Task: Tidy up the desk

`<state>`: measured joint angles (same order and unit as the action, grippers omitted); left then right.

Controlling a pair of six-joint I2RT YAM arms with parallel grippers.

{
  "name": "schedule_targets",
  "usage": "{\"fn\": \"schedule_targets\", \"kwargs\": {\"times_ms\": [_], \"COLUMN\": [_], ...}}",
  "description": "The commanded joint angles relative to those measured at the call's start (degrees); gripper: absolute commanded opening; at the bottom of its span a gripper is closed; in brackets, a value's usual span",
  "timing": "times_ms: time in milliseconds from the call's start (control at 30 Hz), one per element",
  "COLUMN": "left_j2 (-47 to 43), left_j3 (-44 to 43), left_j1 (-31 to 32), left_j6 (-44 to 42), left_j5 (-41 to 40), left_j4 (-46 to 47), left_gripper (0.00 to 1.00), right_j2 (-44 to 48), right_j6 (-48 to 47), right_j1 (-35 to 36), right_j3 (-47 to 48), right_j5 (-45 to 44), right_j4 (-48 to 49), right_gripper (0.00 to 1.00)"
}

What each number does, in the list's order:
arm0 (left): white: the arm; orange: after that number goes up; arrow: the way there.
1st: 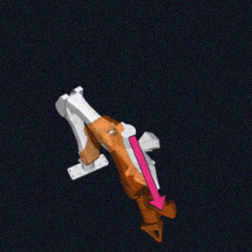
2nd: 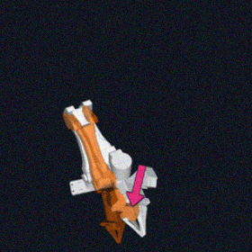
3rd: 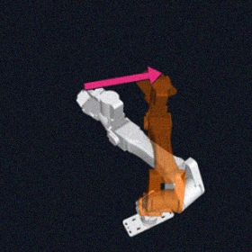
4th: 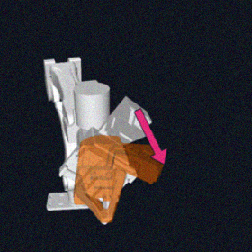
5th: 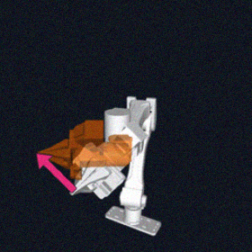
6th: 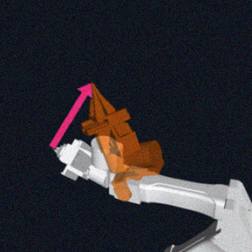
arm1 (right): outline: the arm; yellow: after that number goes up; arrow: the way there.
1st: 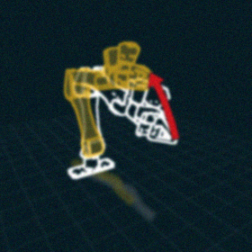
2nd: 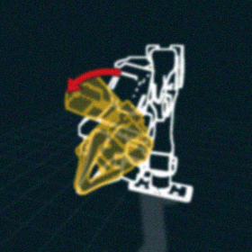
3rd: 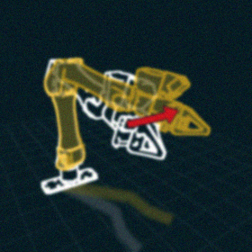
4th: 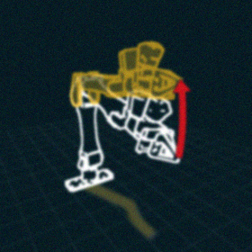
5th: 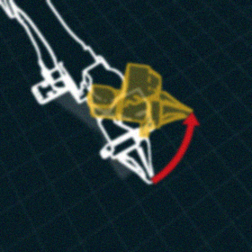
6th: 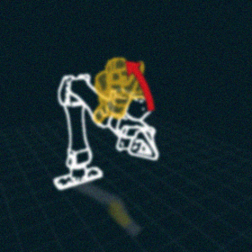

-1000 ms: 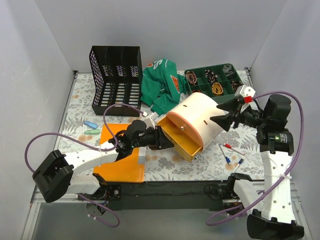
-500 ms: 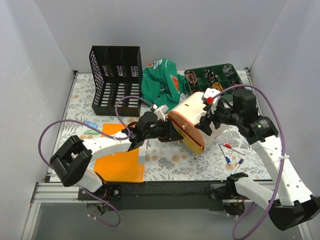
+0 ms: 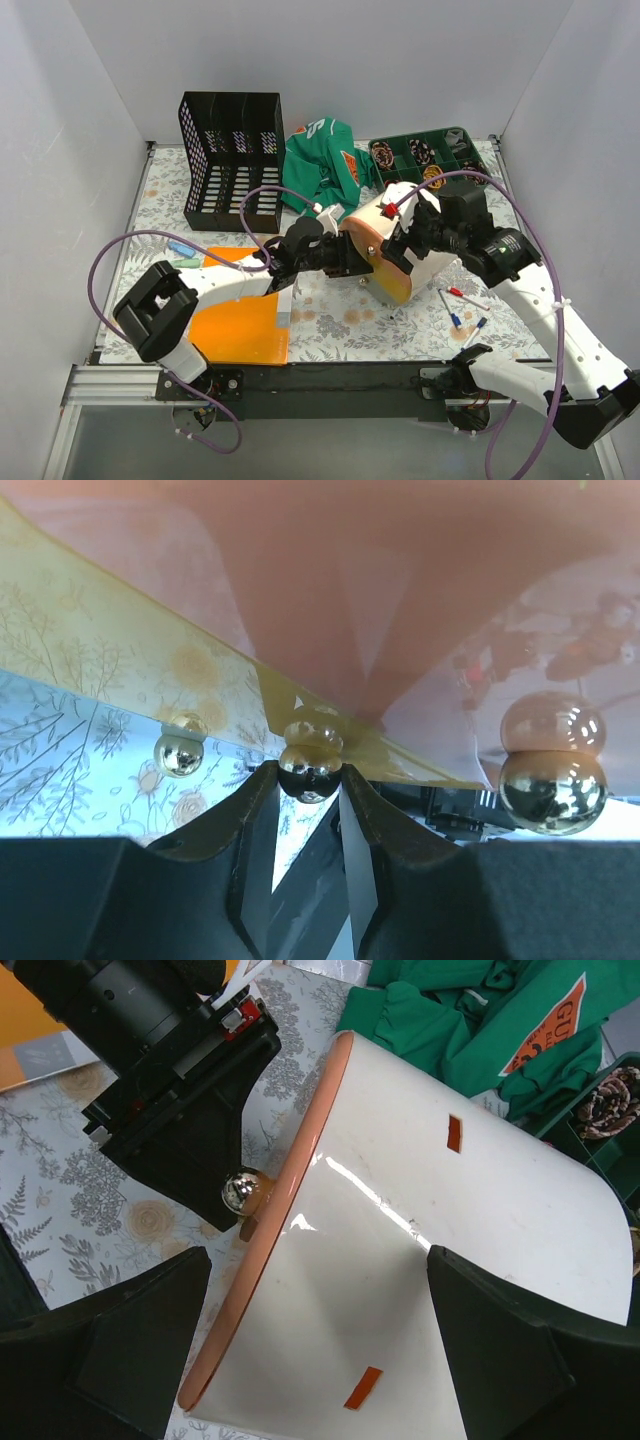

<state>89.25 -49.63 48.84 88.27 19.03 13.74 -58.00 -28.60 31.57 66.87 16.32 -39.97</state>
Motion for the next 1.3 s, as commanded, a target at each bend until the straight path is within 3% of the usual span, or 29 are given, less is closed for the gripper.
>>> {"fn": "schedule_targets", "kwargs": {"times_ms": [0, 200, 333, 533, 700, 867, 1000, 1100, 1133, 1233, 1267], "left_j2": [1.1, 0.9, -1.4, -5.7, -10.6, -13.2, -12.1, -10.6, -10.3, -9.5, -9.4], "left_j3": [-3.6, -4.2, -2.8, 1.2, 4.4, 7.0, 6.5, 5.2, 5.0, 3.8, 3.7], "left_j1": [0.0, -0.1, -0.4, -0.8, -0.8, -0.9, -0.9, -0.9, -0.9, -1.0, -1.0], "left_j6": [-1.3, -1.4, -2.1, -3.5, -3.8, -4.2, -4.3, -4.5, -4.5, -4.7, -4.8], "left_j5": [0.0, 0.3, 0.4, 0.9, 1.3, 0.2, 0.4, 0.6, 0.7, 0.5, 0.5], "left_j4": [3.1, 3.2, 2.5, 0.3, -1.1, -2.1, -1.9, -1.8, -1.8, -2.0, -1.9], "left_gripper": [0.12, 0.12, 0.11, 0.11, 0.12, 0.13, 0.17, 0.30, 0.41, 0.61, 0.64], "right_j2": [0.9, -0.7, -1.4, -2.1, -4.2, -4.3, -3.4, -2.6, -2.5, -1.6, -1.2], "right_j6": [-0.2, -0.2, 0.2, 0.2, 0.0, 0.0, -0.3, -0.5, -0.6, -0.7, -0.7], "right_j1": [0.2, 0.2, -1.1, -3.0, -3.4, -4.1, -4.3, -4.4, -4.4, -4.9, -5.1], "right_j3": [1.5, -1.7, -3.1, -2.7, -2.3, -1.6, -1.2, -0.8, -0.7, -0.2, 0.2], "right_j5": [-3.7, -10.1, -17.8, -19.0, -19.3, -18.3, -13.9, -11.4, -10.9, -7.9, -7.1], "right_j4": [-0.6, 0.4, 1.8, 3.2, 3.8, 4.0, 3.1, 2.2, 2.1, 1.4, 1.2], "right_gripper": [0.98, 0.96, 0.88, 0.77, 0.73, 0.74, 0.87, 0.96, 0.97, 0.98, 0.99]}}
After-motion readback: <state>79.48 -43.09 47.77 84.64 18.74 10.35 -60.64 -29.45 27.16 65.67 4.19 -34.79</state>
